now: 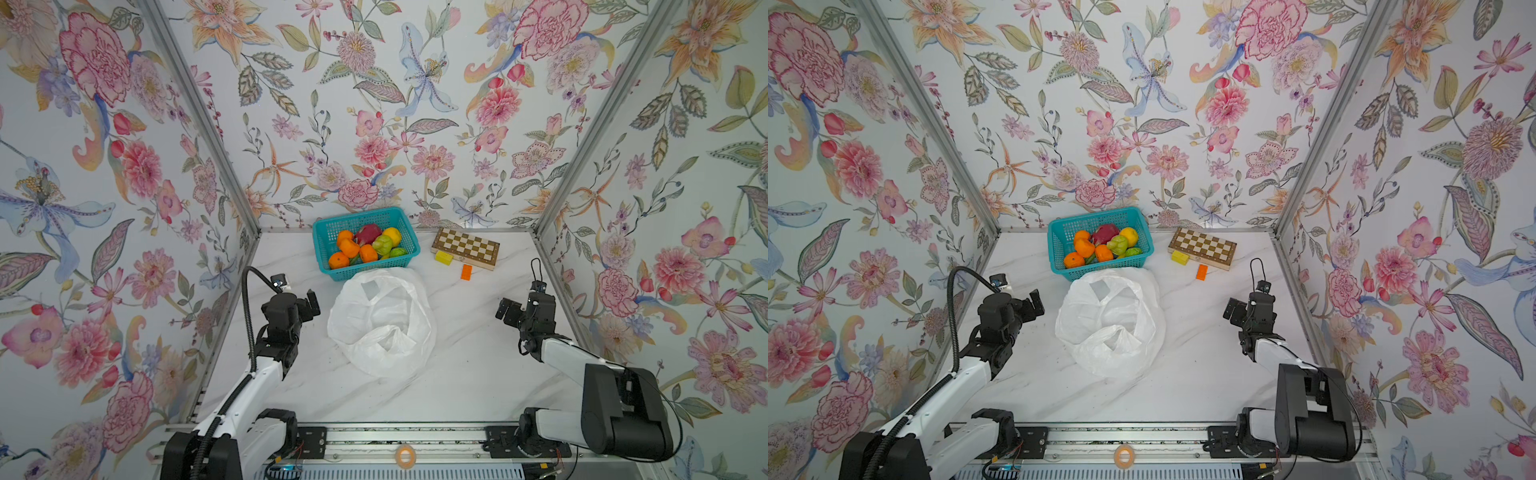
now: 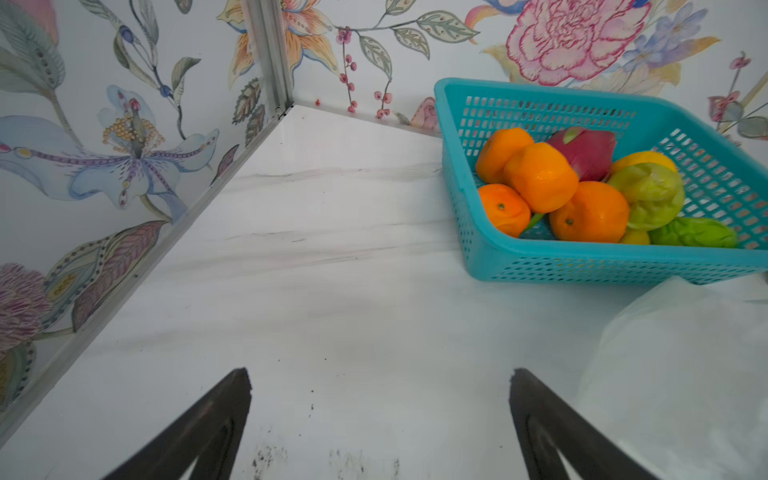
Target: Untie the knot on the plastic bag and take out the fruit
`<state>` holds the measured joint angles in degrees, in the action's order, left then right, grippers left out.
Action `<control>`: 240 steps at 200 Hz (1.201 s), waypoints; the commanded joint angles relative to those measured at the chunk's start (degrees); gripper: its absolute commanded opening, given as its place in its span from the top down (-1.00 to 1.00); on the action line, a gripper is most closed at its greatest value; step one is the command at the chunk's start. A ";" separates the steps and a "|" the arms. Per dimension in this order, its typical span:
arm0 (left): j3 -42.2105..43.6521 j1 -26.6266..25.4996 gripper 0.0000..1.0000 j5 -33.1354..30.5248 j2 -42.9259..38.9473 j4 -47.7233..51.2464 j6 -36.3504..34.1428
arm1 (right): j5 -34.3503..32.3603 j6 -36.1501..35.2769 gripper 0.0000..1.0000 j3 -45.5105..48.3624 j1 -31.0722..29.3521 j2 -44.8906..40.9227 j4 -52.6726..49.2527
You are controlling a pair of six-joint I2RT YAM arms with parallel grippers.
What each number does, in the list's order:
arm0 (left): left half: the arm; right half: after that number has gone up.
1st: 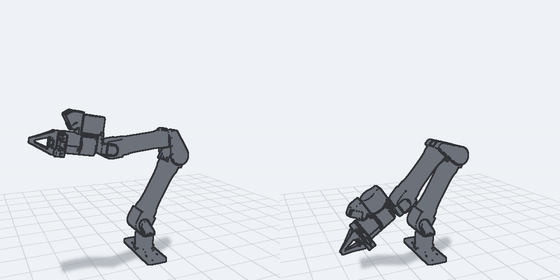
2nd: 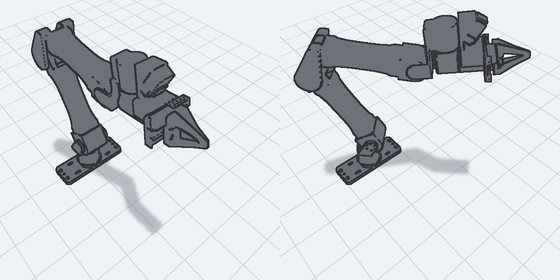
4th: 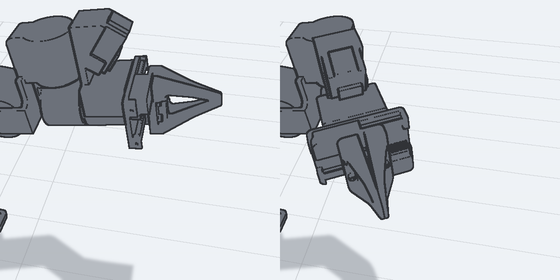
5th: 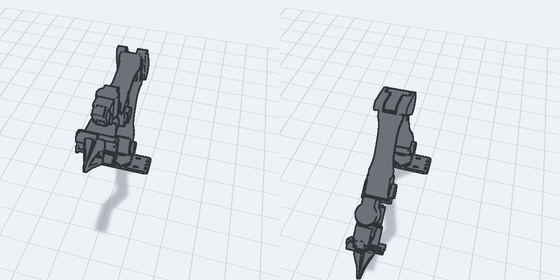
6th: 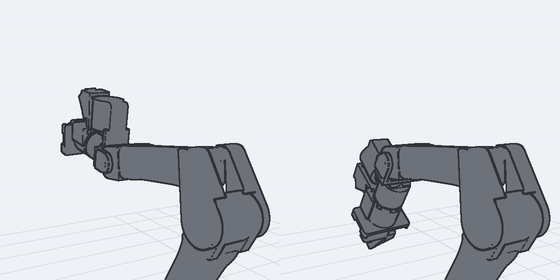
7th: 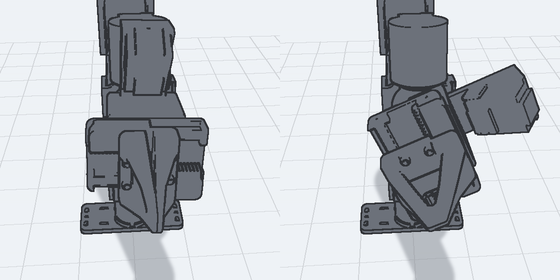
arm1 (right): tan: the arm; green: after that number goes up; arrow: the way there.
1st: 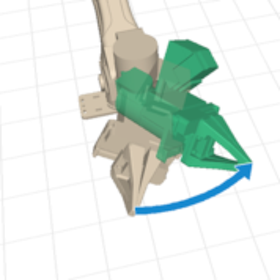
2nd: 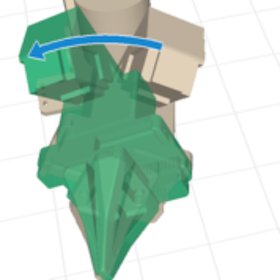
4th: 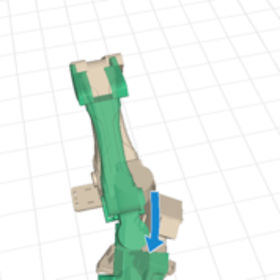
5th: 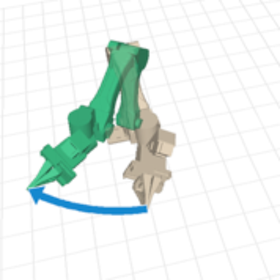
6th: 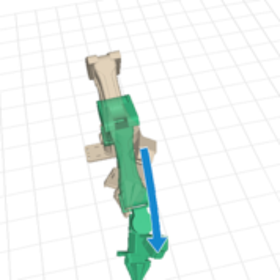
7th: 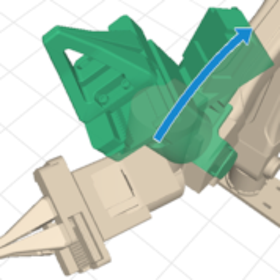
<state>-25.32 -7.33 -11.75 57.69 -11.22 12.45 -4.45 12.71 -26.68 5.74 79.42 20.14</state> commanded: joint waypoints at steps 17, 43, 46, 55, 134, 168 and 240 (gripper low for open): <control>4.96 1.00 -0.98 -4.65 0.84 -11.71 -6.42 | 13.38 -2.95 -0.98 -3.90 5.31 9.71 19.26; 6.50 1.25 -0.98 -3.87 2.96 -16.58 -10.66 | 20.51 -5.73 -0.98 -2.61 5.41 9.43 21.22; 6.77 1.27 -0.98 -3.97 3.26 -17.45 -10.76 | 21.07 -5.44 -0.98 -1.01 5.70 8.93 24.02; 8.25 1.36 -0.98 -3.72 4.32 -21.55 -10.78 | 21.07 -5.80 -0.98 2.93 5.45 7.51 29.82; 5.79 4.87 -0.98 9.01 23.76 -43.20 -16.53 | -3.87 -6.70 -0.98 9.41 -1.87 9.23 42.25; 8.98 8.30 -0.98 11.85 31.42 -55.42 -13.43 | -3.91 -7.16 -0.98 9.36 -2.31 9.00 41.82; 9.54 8.48 -0.98 11.36 32.52 -58.20 -13.38 | -3.43 -6.97 -0.98 9.13 -2.07 9.13 41.65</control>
<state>-16.69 1.23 1.13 89.86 -65.36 -0.84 -7.14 6.20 -17.21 3.81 88.51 59.90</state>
